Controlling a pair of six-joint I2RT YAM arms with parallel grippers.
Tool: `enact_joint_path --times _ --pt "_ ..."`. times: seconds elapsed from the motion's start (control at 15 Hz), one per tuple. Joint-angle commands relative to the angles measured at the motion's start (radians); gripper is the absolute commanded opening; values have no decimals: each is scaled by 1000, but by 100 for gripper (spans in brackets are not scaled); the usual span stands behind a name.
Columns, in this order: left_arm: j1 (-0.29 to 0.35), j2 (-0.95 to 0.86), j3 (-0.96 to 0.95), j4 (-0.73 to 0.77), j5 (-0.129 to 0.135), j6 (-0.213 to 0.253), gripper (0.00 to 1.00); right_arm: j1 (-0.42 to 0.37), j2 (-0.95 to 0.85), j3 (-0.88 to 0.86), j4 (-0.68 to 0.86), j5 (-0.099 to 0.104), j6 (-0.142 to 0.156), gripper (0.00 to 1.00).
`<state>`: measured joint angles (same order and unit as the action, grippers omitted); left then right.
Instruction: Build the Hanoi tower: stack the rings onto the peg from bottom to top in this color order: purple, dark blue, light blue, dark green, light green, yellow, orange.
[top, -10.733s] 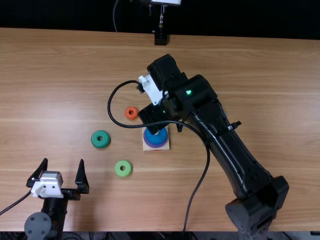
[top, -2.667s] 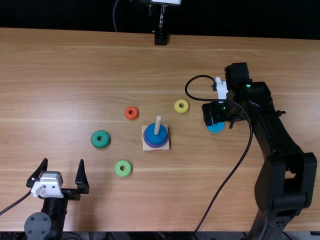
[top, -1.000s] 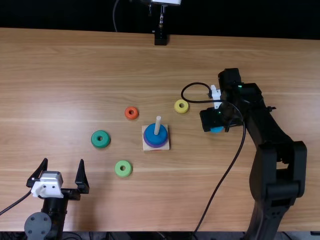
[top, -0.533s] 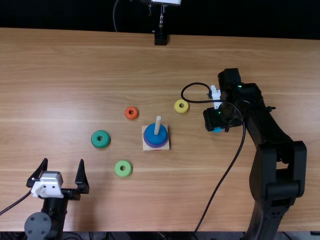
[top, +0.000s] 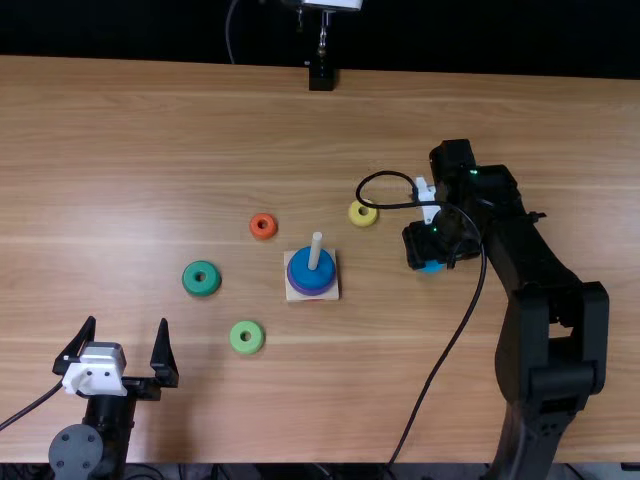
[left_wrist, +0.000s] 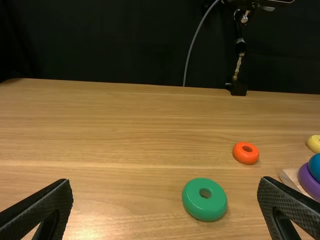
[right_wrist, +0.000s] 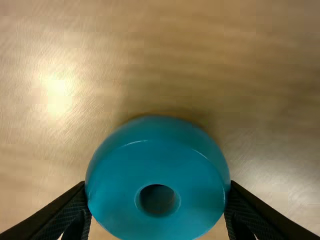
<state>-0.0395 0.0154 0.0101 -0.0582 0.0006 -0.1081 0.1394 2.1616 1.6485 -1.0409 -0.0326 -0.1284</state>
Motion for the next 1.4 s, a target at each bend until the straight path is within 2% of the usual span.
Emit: enact_joint_path --times 0.0,0.27,0.67,1.0,1.33 --pt "-5 -15 -10 -27 -12 5 100 25 -49 56 -21 5 3 0" --pt "-5 -15 -10 -27 -12 5 100 69 -135 111 -131 3 3 0" --pt "-5 -15 -10 -27 -12 5 100 177 -155 378 -332 1 3 0" --pt "-5 -15 -10 -27 -12 5 100 267 -149 553 -341 1 0 0" --pt "-5 -15 -10 -27 -12 5 100 344 -149 585 -341 -1 -8 0"
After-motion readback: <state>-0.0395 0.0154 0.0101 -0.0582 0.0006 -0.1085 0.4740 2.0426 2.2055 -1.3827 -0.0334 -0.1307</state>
